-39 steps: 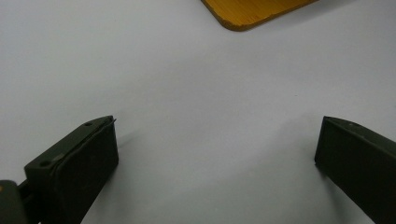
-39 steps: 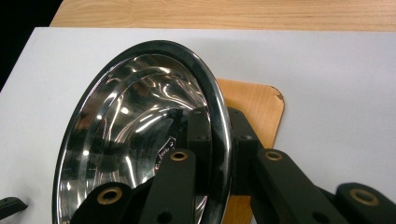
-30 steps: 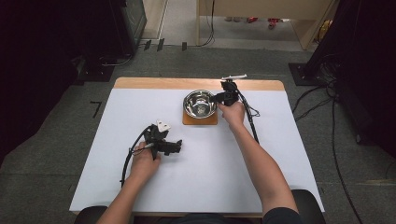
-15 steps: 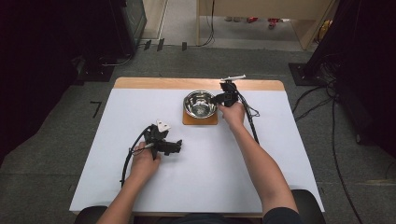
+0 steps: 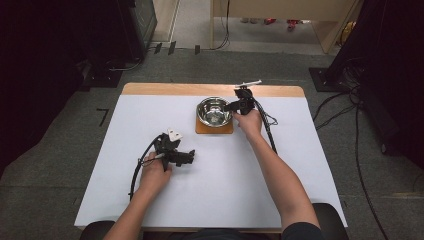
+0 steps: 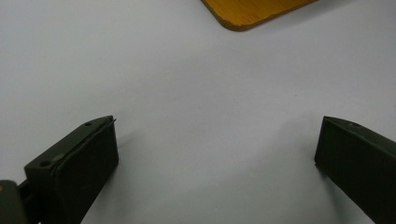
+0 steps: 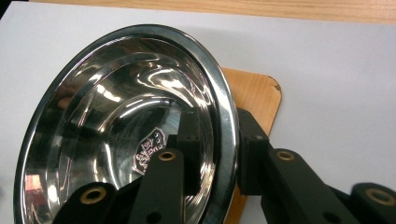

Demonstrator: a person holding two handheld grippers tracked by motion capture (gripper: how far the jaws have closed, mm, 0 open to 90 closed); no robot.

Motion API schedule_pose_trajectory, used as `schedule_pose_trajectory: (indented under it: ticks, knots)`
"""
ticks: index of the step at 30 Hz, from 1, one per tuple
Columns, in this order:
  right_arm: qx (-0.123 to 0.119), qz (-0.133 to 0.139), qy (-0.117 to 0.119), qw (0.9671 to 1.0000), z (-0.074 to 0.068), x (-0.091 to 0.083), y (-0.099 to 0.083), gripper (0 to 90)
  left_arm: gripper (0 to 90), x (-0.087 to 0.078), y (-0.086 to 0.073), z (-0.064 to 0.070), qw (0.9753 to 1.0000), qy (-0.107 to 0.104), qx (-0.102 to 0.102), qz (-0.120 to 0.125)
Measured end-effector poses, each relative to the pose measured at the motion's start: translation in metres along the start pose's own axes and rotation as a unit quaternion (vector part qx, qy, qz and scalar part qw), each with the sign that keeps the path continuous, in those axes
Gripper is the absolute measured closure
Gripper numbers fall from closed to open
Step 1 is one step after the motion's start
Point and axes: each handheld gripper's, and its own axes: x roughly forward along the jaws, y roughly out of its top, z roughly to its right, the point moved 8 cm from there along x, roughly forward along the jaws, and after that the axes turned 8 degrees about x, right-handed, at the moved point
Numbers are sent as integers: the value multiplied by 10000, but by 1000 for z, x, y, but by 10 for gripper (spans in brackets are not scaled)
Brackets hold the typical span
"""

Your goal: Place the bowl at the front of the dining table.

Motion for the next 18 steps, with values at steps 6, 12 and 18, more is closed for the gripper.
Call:
schedule_pose_trajectory:
  ticks: [6,12,18]
  knots:
    - [-155,43,-81,9998,1,-2,1,642,0,0,0,0,10000,0,-2,1]
    - [-286,146,-285,9991,5,-5,3,477,0,0,0,0,10000,0,-1,1]
    - [-265,136,-367,9989,6,-7,4,391,0,0,0,0,10000,0,2,-2]
